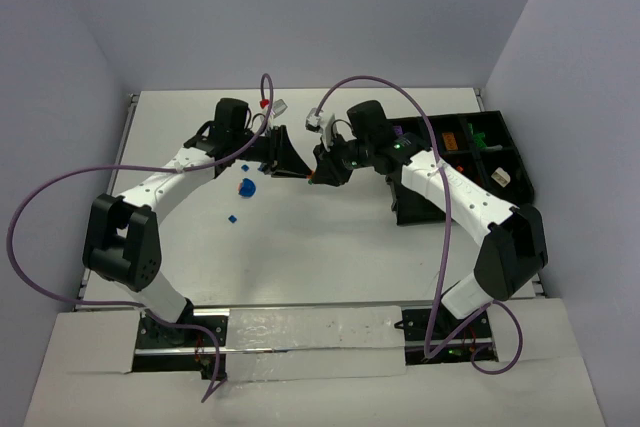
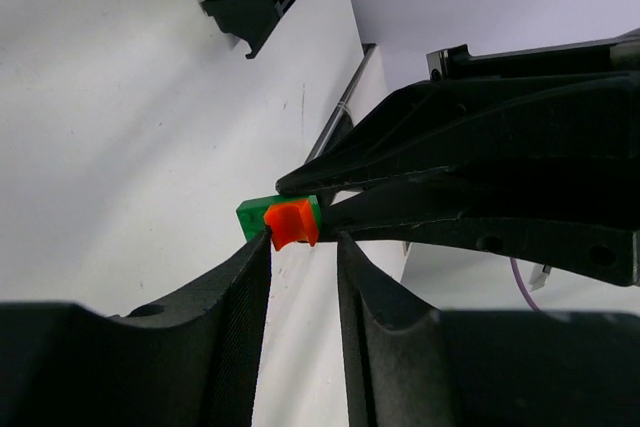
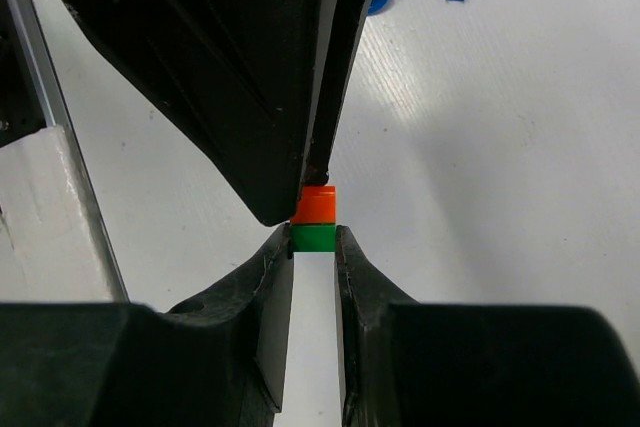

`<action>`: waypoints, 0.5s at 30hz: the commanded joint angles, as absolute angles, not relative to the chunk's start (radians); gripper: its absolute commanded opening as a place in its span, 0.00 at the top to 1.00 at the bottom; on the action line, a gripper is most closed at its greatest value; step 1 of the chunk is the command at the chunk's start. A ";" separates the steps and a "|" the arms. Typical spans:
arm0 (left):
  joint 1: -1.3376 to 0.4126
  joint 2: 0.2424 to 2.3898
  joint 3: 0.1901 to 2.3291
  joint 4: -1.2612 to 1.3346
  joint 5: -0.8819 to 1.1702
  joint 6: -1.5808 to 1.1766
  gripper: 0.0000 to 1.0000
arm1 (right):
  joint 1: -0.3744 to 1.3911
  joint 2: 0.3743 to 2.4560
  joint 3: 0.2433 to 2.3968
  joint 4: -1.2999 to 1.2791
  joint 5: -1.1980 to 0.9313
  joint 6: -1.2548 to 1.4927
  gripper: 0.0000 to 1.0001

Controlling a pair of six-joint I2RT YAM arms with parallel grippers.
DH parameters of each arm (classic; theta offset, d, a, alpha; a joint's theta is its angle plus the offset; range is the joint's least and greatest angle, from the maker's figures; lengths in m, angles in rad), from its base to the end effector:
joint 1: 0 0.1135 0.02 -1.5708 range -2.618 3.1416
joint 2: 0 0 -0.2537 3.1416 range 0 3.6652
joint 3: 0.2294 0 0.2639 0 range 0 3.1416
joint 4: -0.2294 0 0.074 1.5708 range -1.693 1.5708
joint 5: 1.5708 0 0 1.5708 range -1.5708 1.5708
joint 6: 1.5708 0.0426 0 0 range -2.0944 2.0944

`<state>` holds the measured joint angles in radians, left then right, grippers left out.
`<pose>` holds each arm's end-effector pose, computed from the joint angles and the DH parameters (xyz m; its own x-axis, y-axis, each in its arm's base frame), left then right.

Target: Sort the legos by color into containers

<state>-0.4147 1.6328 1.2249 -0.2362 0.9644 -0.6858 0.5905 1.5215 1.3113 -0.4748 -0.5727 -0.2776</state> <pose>0.3282 -0.1827 0.2608 -0.9516 0.0246 -0.3064 0.2951 0.3520 -0.8883 0.2832 0.2176 0.3025 -0.2817 -0.4661 -0.8387 -0.9293 0.3502 0.1175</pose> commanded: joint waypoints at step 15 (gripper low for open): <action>-0.418 1.667 1.225 -0.168 1.031 -0.762 0.63 | 0.640 1.479 1.383 -0.464 -0.522 -0.320 1.00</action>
